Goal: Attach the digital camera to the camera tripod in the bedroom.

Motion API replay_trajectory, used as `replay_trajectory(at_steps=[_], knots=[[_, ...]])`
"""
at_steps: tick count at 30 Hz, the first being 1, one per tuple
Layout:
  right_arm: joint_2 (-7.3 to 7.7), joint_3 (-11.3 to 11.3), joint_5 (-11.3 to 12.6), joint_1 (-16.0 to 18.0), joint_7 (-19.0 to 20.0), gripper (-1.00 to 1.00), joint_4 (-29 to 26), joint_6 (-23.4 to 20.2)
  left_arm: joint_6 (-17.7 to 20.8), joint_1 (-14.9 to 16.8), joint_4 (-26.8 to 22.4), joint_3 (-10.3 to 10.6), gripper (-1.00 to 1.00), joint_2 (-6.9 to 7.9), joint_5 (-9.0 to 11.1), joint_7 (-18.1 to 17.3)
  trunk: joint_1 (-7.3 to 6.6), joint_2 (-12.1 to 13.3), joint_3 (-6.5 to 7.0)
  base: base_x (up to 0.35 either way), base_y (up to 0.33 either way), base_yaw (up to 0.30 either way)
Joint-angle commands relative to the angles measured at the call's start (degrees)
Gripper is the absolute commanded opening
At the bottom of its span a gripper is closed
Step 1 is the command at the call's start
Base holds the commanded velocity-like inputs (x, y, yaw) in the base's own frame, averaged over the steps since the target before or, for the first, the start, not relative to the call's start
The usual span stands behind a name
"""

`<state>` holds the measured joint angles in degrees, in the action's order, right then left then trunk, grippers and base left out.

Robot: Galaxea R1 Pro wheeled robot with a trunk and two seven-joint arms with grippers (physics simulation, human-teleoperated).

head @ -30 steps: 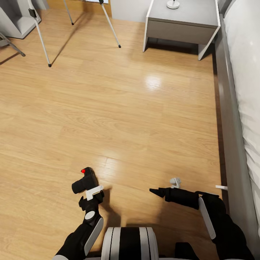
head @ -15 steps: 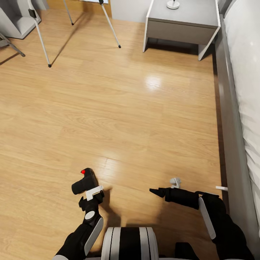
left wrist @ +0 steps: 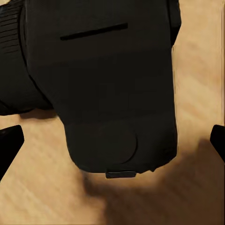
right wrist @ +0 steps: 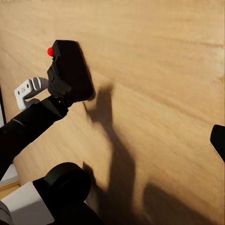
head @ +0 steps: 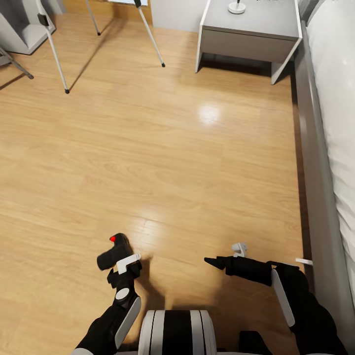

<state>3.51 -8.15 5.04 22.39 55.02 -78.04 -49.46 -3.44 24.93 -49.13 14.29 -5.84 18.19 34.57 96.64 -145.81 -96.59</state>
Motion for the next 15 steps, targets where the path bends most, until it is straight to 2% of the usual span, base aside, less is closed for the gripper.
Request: replay_trajectory(at_steps=[1, 6, 15], knots=[[0.01, -0.03, 0.42, 0.02, -0.09, 1.0, 0.0, -0.45, -0.35, 0.03, 0.0, 0.22, 1.0, 0.04, 0.6, 0.3, 0.01, -0.01, -0.03, 0.194, 0.0, 0.0], [0.01, -0.03, 0.46, 0.02, -0.09, 1.0, 0.0, -0.45, -0.4, 0.03, 0.0, 0.22, 1.0, 0.04, 0.55, 0.31, 0.01, -0.01, -0.03, 0.183, 0.0, 0.0], [0.01, -0.03, 0.5, 0.02, -0.09, 1.0, 0.0, -0.45, -0.59, 0.03, 0.0, 0.22, 1.0, 0.04, 0.36, 0.32, 0.01, -0.01, -0.03, 0.033, 0.0, 0.0]])
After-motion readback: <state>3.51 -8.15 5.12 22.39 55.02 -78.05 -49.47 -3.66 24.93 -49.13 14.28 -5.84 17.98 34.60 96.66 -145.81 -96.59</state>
